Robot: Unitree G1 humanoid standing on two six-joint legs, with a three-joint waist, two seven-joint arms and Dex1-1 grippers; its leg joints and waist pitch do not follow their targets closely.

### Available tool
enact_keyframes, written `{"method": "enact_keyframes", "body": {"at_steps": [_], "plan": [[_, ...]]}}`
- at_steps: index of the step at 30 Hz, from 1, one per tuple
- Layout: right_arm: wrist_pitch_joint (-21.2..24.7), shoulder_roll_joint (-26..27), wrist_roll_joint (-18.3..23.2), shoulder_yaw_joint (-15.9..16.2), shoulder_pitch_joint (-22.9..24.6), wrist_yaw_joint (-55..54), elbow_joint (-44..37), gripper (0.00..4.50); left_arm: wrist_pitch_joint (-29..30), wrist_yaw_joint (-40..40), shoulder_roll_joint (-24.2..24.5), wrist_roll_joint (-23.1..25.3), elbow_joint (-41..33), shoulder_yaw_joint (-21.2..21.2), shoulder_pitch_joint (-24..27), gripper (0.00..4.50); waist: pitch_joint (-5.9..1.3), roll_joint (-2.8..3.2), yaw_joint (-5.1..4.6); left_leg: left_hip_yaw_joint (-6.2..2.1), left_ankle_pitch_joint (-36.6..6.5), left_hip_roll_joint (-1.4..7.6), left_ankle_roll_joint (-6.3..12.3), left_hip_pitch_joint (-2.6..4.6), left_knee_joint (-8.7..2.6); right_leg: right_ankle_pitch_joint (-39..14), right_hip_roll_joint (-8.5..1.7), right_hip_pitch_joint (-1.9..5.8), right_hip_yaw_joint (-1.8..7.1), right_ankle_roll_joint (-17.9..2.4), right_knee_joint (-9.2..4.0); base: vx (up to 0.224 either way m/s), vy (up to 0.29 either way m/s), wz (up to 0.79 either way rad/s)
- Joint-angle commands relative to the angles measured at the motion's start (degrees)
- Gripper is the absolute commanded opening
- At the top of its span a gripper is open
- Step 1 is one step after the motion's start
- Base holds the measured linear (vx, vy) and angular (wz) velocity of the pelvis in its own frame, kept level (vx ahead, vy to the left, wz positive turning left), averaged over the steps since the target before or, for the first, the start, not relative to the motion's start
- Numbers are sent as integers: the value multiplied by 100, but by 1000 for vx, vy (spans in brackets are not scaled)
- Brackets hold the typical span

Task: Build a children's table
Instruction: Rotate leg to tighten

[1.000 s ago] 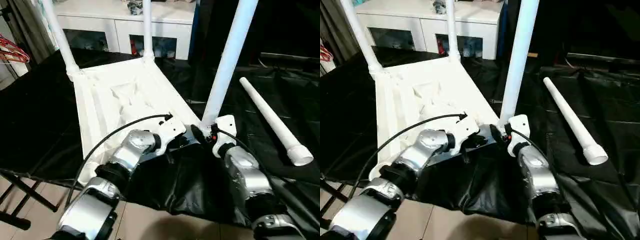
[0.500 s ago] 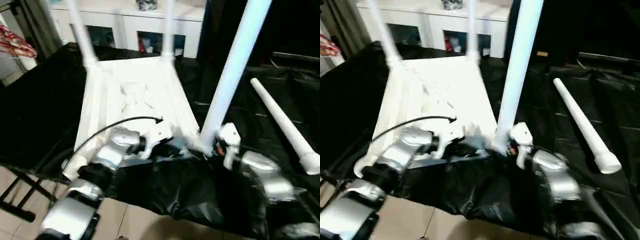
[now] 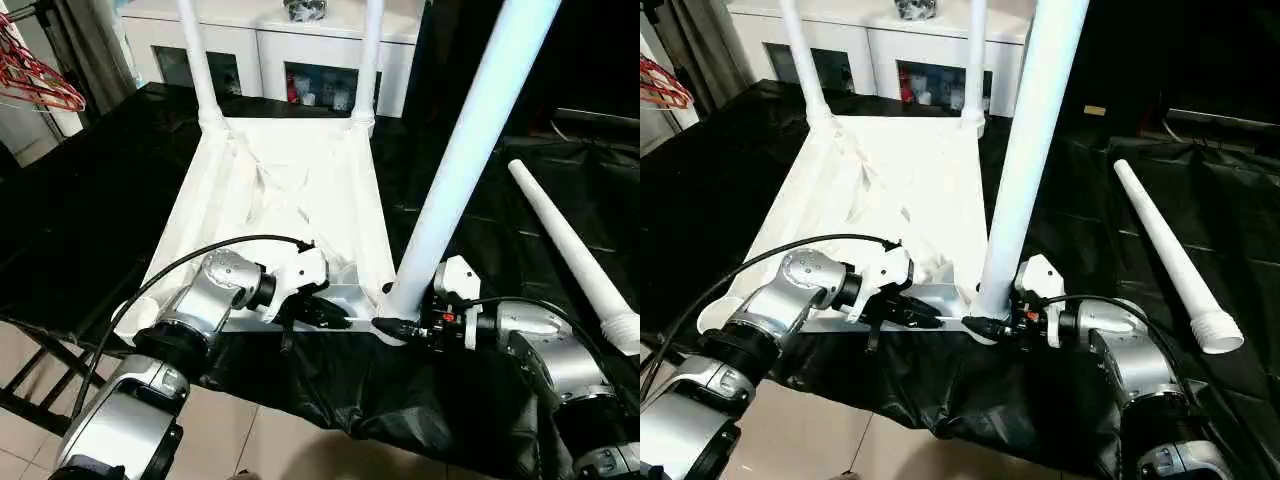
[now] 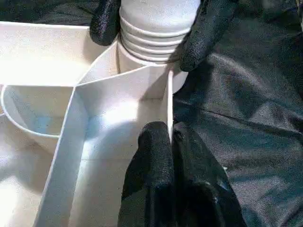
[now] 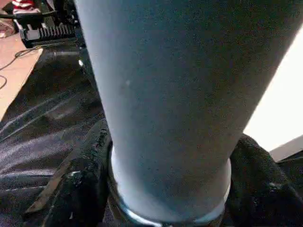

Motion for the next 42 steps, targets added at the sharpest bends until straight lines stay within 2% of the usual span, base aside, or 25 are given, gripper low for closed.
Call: {"method": "enact_keyframes", "body": {"at_steps": [1, 2, 4, 6, 7, 9, 11, 14, 17, 18, 20, 24, 27, 29, 31, 33, 35, 36, 37, 39, 42], "plan": [[126, 109, -34, 168, 192, 42, 2, 277, -27, 79, -98, -39, -166, -41, -21, 0, -350, -23, 2, 23, -861, 142, 545, -9, -350, -689, -298, 347, 255, -1502, -272, 0, 0, 0], [208, 252, 46, 81, 276, -223, -43, 276, -16, 412, -224, -3, -136, 17, -29, 0, -354, -25, 4, 19, -851, 140, 533, -14, -349, -651, -296, 353, 252, -1507, -268, 0, 0, 0], [183, 447, -54, -33, 279, -798, 41, 275, 29, 888, -389, 71, -24, 86, -92, 0, -343, -33, 7, 21, -938, 147, 504, 7, -359, -716, -296, 333, 254, -1496, -289, 0, 0, 0], [147, 526, -119, -79, 278, -1053, 79, 275, 65, 1051, -450, 87, -1, 112, -107, 0, -313, -37, -41, 4, -1176, 127, 343, 5, -393, -1283, -304, 333, 246, -1328, -352, 0, 0, 0], [131, 714, -150, -197, 265, -1479, 183, 275, 90, 1372, -591, 115, 71, 160, -147, 0, -313, -40, -45, 1, -1240, 120, 314, 9, -398, -1447, -308, 339, 243, -1271, -372, 0, 0, 0], [-10, 1282, -393, -431, 220, -2840, 496, 275, 146, 2099, -1043, 203, 192, 177, -194, 0, -293, -96, -91, -4, -1368, 111, 203, 2, -417, -1959, -320, 312, 244, -1073, -434, 0, 0, 0], [16, 1434, -469, -476, 189, -3219, 574, 275, 199, 2227, -1153, 231, 187, 152, -184, 0, -281, -81, -132, -30, -1396, 103, 94, -1, -442, -2277, -325, 304, 234, -900, -463, 0, 0, 0], [161, 1944, -627, -688, 18, -4498, 882, 275, 382, 2991, -1478, 493, 276, 58, -230, 0, -266, -73, -217, -23, -1555, 77, 114, 25, -439, -2568, -301, 255, 234, -761, -523, 0, 0, 0], [88, 2155, -754, -675, -34, -4932, 988, 275, 470, 3360, -1678, 594, 353, 25, -264, 0, -267, -43, -225, -30, -1544, 70, 148, 18, -444, -2649, -298, 247, 229, -667, -559, 0, 0, 0], [6, 2207, -765, -655, -32, -4932, 990, 275, 462, 3373, -1729, 596, 360, 17, -261, 0, -272, -58, -228, -30, -1540, 67, 171, 6, -441, -2558, -292, 255, 229, -677, -552, 0, 0, 0], [-54, 2273, -738, -697, -28, -4913, 975, 331, 442, 3344, -1760, 597, 344, 18, -240, 0, -279, -44, -223, -31, -1524, 70, 224, -9, -445, -2400, -289, 266, 230, -709, -538, 0, 0, 0], [-121, 2137, -711, -622, -43, -4486, 767, 373, 227, 2855, -1593, 535, 172, -52, -125, 0, -282, -20, -227, -35, -1581, 80, 261, -18, -454, -2150, -283, 278, 234, -821, -513, 0, 0, 0], [-135, 1785, -715, -487, -35, -4004, 587, 381, 84, 2502, -1368, 485, 83, -78, -100, 0, -293, -33, -241, -31, -1494, 79, 307, -41, -445, -1927, -286, 305, 240, -892, -481, 0, 0, 0], [-124, 1607, -644, -433, -1, -3670, 475, 381, 44, 2286, -1254, 429, 25, -77, -80, 0, -314, -75, -238, -20, -1303, 80, 388, -46, -419, -1699, -295, 325, 248, -982, -449, 0, 0, 0], [-112, 1498, -603, -406, 28, -3461, 404, 381, 14, 2152, -1179, 404, -11, -79, -68, 0, -324, -62, -221, -2, -1130, 83, 484, -39, -395, -1413, -296, 321, 259, -1099, -418, 0, 0, 0], [13, 1019, -432, -309, 168, -2489, 180, 381, -99, 1480, -835, 296, -141, -111, -24, 0, -350, -111, -177, 1, -821, 97, 643, -54, -367, -1002, -303, 367, 260, -1245, -346, 0, 0, 0], [32, 914, -401, -285, 196, -2252, 150, 381, -106, 1320, -762, 267, -168, -113, -19, 0, -355, -88, -161, 7, -686, 118, 753, -46, -353, -680, -298, 336, 267, -1364, -298, 0, 0, 0], [65, 703, -327, -208, 255, -1771, 68, 381, -92, 989, -638, 162, -243, -100, -9, 0, -357, -102, -153, 14, -666, 118, 787, -30, -344, -547, -292, 332, 265, -1435, -286, 0, 0, 0], [70, 672, -313, -193, 261, -1699, 55, 381, -86, 939, -622, 146, -252, -94, -10, 0, -354, -98, -154, 5, -648, 123, 795, -45, -351, -513, -294, 351, 261, -1463, -269, 0, 0, 0], [124, 544, -241, -128, 291, -1393, -7, 381, -76, 784, -557, 111, -262, -86, -24, 0, -355, -72, -132, 17, -632, 137, 806, -15, -339, -390, -286, 335, 264, -1553, -251, 0, 0, 0], [180, 157, -104, 24, 286, -553, -98, 381, -117, 371, -337, 53, -140, -89, -120, 0, -340, -62, -100, 26, -832, 141, 752, -21, -341, -514, -282, 352, 250, -1555, -264, 0, 0, 0]]}}
